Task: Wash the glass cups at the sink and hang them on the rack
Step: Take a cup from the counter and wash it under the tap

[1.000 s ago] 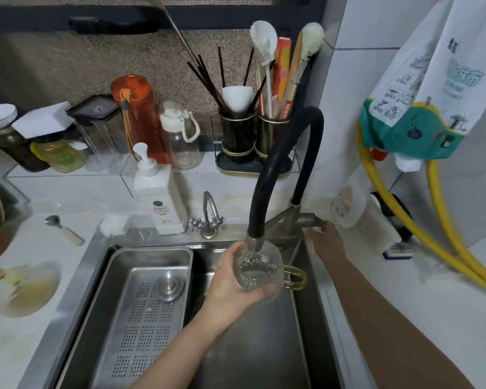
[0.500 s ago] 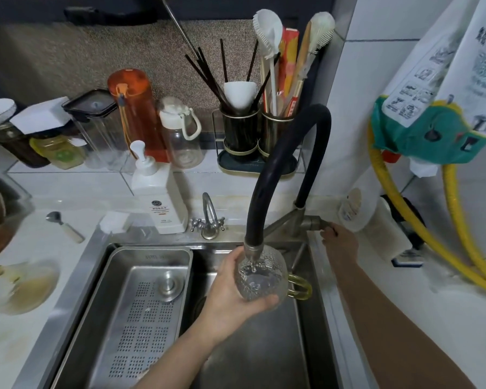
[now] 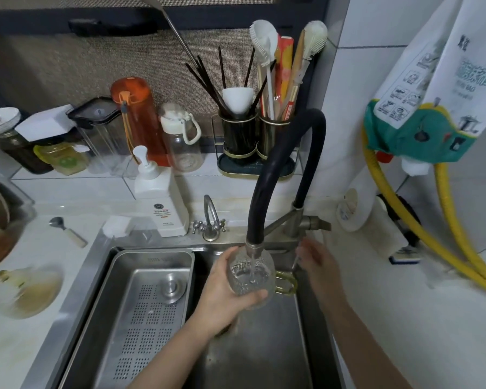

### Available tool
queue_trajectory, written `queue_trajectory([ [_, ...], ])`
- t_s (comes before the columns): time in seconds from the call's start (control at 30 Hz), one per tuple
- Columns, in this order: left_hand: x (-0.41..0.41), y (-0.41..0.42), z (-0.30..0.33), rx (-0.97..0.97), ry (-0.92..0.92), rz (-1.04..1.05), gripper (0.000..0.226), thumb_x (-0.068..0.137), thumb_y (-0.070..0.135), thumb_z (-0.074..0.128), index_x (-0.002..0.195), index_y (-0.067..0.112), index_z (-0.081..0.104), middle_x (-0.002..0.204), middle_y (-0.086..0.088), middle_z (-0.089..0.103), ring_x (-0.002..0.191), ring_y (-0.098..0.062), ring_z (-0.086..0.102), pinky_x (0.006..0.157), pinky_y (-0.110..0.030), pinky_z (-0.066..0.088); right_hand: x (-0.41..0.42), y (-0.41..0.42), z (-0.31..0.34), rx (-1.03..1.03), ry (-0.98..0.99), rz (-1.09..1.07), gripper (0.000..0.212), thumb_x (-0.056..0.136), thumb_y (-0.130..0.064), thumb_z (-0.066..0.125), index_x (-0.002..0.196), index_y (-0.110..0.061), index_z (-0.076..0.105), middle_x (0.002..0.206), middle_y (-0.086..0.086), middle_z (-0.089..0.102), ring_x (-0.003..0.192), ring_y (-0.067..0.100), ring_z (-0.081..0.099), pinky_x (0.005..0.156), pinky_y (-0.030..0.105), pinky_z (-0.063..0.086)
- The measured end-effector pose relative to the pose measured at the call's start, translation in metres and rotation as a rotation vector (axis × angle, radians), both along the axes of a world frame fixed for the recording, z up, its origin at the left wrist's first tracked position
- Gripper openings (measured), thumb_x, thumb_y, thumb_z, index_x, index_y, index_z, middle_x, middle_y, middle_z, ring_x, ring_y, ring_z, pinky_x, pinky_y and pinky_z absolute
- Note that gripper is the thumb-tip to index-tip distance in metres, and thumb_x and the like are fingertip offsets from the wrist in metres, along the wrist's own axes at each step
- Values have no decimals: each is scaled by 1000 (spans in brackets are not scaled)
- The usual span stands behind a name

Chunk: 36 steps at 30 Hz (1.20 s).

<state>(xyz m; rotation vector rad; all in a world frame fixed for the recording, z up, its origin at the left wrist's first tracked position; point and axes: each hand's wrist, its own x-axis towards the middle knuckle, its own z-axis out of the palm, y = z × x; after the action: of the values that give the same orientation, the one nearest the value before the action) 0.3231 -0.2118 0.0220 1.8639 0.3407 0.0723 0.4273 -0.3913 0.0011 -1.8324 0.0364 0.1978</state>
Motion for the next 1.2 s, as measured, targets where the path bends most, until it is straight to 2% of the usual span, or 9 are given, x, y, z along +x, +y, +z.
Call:
queue_trajectory([
  [0.13, -5, 13, 0, -13, 27, 9, 109, 45, 50, 85, 139, 24, 36, 135, 13, 44, 119, 9, 42, 97, -4, 29, -50, 10, 24, 80, 31, 122, 14, 90, -23, 61, 98, -27, 72, 92, -11, 74, 87, 0, 68, 79, 13, 51],
  [0.23, -9, 16, 4, -27, 14, -17, 100, 55, 32, 90, 137, 26, 35, 131, 15, 43, 111, 20, 41, 85, 6, 29, -64, 13, 26, 19, 55, 188, 15, 92, -22, 58, 101, -23, 71, 94, -7, 72, 91, 6, 67, 82, 19, 51],
  [0.3, -12, 17, 2, -19, 14, -46, 102, 48, 42, 87, 135, 31, 35, 133, 13, 46, 115, 17, 42, 90, 2, 31, -69, 11, 25, -40, 101, 209, 16, 93, -21, 57, 102, -19, 70, 95, -2, 71, 92, 12, 66, 85, 26, 51],
  [0.57, -10, 16, 1, 39, -33, -49, 89, 58, 45, 80, 135, 39, 36, 131, 5, 41, 128, -11, 39, 112, -37, 35, -86, 19, 33, -113, 47, 122, 10, 93, -20, 56, 96, -19, 66, 85, -6, 67, 75, 0, 63, 64, 6, 46],
  [0.7, -14, 1, 0, -60, -30, -135, 63, 51, 41, 79, 108, 47, 52, 109, 25, 60, 104, 5, 58, 92, -17, 48, -112, 10, 31, -99, 52, 3, 10, 92, -18, 58, 96, -17, 67, 84, 0, 68, 82, 15, 64, 72, 16, 49],
  [0.83, -31, 14, -11, -136, -12, -136, 70, 72, 14, 81, 125, 39, 43, 133, 9, 52, 116, 10, 51, 100, -17, 43, -132, 15, 31, -82, 5, 23, 12, 91, -17, 60, 89, -29, 65, 81, -9, 68, 77, 5, 61, 62, 2, 43],
  [1.0, -23, 13, 0, -143, -24, -112, 67, 76, 13, 77, 119, 50, 41, 126, 12, 54, 109, 8, 54, 91, -20, 50, -126, 21, 37, -61, 13, -47, 12, 90, -21, 61, 87, -32, 64, 81, -15, 67, 78, 2, 61, 63, 6, 43],
  [1.1, -33, 10, 0, -196, -14, -144, 65, 77, 3, 75, 126, 35, 45, 119, 17, 58, 104, 14, 57, 79, -8, 48, -133, 18, 32, -33, 26, -66, 11, 89, -20, 63, 88, -29, 67, 83, -11, 70, 83, 8, 64, 71, 15, 46],
  [1.2, -39, 24, 0, -225, -3, -109, 69, 76, -2, 73, 132, 24, 43, 119, 11, 58, 97, 17, 57, 74, -3, 45, -137, 29, 29, -40, 29, -16, 10, 90, -18, 62, 93, -25, 68, 83, -13, 69, 79, 1, 62, 66, 9, 45],
])
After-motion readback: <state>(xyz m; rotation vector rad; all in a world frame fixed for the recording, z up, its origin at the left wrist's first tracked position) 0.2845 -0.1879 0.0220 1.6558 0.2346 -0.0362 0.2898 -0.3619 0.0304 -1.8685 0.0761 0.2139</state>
